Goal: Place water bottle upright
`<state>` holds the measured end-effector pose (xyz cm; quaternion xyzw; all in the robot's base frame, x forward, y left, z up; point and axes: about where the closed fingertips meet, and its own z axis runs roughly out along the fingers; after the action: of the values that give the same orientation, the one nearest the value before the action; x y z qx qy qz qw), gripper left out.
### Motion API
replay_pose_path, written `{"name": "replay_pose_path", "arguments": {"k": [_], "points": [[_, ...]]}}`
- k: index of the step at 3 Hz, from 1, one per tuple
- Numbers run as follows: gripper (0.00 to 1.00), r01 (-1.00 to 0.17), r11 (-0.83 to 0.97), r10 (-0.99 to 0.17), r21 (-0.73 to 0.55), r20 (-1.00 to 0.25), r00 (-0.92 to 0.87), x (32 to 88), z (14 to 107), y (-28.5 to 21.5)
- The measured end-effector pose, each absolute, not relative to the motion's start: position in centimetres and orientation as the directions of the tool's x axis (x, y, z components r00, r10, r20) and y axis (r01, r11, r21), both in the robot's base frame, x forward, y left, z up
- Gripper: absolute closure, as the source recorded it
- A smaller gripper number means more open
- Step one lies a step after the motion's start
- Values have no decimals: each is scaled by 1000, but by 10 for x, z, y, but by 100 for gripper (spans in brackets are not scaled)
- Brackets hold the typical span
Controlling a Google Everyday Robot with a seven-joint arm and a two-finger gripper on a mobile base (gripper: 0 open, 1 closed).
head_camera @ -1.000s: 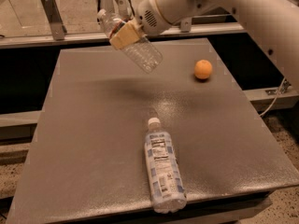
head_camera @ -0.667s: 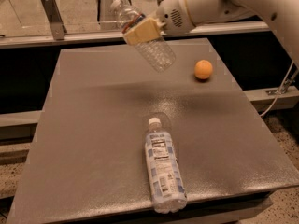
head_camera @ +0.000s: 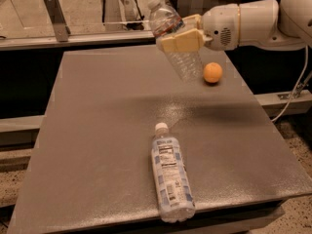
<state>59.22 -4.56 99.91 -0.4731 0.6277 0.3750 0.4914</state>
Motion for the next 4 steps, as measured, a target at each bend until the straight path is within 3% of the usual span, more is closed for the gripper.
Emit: {"name": "replay_pose_path", "arguments": {"k": [4], "points": [[100, -973, 221, 93, -63, -992, 85, 558, 959, -114]]}}
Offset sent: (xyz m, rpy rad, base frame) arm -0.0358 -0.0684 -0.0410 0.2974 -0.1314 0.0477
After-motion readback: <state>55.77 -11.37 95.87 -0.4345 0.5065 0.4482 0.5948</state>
